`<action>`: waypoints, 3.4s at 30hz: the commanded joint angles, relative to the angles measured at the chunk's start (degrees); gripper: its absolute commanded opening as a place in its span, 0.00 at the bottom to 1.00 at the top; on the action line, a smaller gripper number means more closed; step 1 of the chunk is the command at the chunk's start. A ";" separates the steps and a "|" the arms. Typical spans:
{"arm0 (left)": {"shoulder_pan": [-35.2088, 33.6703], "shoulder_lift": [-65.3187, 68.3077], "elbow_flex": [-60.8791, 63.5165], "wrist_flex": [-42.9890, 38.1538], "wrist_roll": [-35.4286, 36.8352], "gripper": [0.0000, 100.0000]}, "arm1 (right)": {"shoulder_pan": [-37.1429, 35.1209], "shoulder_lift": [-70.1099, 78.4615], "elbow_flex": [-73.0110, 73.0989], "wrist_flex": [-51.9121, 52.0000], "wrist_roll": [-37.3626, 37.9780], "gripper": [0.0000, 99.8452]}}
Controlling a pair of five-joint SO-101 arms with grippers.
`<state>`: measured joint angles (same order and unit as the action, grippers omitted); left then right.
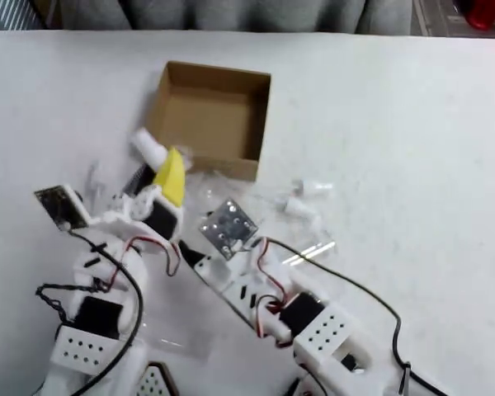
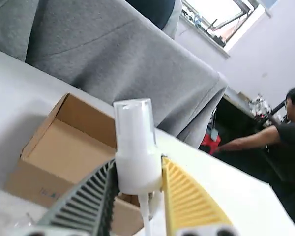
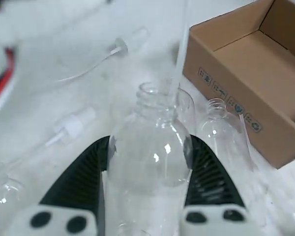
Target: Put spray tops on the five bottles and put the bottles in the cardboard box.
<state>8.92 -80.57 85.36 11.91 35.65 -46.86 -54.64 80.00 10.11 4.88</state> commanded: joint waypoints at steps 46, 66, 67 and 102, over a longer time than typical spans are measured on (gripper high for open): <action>-7.08 -1.45 -2.46 0.18 -0.18 0.22 | 6.81 -1.45 -1.05 -1.27 0.00 0.02; -4.70 -0.92 -5.01 7.74 1.05 0.22 | 3.21 -30.99 6.59 8.57 0.09 0.02; -4.35 -0.92 -5.54 8.62 1.05 0.22 | 2.77 -32.75 7.38 8.92 0.09 0.02; -5.85 -1.27 -7.12 9.32 -0.26 0.22 | 0.31 -30.37 8.44 8.57 6.42 0.02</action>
<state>5.05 -80.92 81.76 24.22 31.69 -47.30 -85.41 89.32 18.99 10.33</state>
